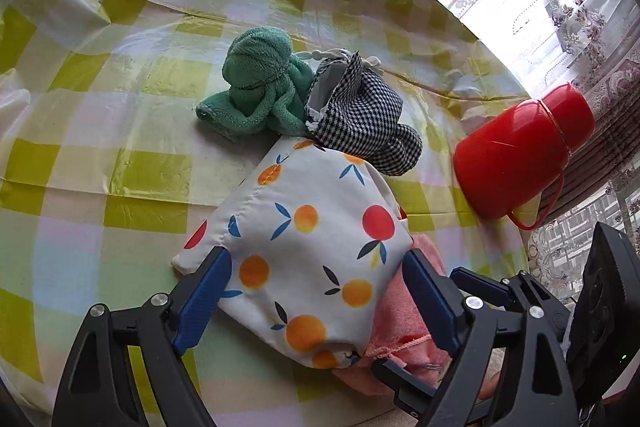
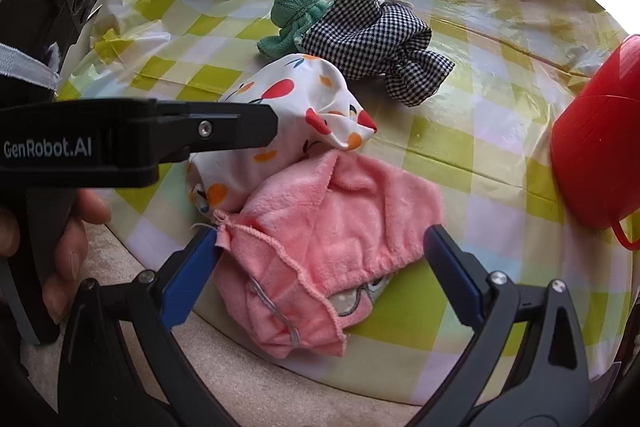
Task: Organize soft objects
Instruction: 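Grasp the white fruit-print cloth with the left tool while the right tool grasps the pink towel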
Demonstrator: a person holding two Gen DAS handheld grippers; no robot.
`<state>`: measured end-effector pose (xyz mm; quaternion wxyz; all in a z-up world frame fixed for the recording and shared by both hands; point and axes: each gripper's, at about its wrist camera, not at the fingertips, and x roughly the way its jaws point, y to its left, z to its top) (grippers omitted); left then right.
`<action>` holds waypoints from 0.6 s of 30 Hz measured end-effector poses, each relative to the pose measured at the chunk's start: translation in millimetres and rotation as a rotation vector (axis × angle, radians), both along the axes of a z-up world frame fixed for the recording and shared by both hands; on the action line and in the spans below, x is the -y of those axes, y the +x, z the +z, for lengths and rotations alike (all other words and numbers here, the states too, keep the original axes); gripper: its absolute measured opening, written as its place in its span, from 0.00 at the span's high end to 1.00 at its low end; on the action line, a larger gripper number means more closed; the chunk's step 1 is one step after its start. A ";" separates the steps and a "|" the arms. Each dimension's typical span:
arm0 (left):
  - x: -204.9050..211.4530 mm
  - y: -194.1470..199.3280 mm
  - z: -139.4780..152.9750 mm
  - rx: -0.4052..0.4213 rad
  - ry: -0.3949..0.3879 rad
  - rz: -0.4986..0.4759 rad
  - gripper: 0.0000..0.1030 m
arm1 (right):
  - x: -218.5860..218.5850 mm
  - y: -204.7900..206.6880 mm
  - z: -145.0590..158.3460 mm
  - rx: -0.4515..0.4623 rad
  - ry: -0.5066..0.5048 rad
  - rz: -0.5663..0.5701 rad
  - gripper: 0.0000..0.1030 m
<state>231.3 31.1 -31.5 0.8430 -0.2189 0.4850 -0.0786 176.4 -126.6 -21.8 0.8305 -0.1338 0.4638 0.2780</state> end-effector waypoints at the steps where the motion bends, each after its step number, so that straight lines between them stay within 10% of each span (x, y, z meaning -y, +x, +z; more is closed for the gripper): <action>1: 0.5 4.1 -1.8 -0.006 0.003 -0.004 0.10 | -0.6 2.0 -1.7 -0.005 0.000 -0.004 0.03; 8: 4.4 24.5 -9.7 -0.023 0.065 -0.012 0.07 | -6.5 11.0 -11.9 -0.025 -0.012 -0.020 0.14; 18: 0.8 15.4 0.4 0.053 0.097 0.025 0.51 | -5.2 16.0 -13.2 -0.005 0.008 -0.043 0.53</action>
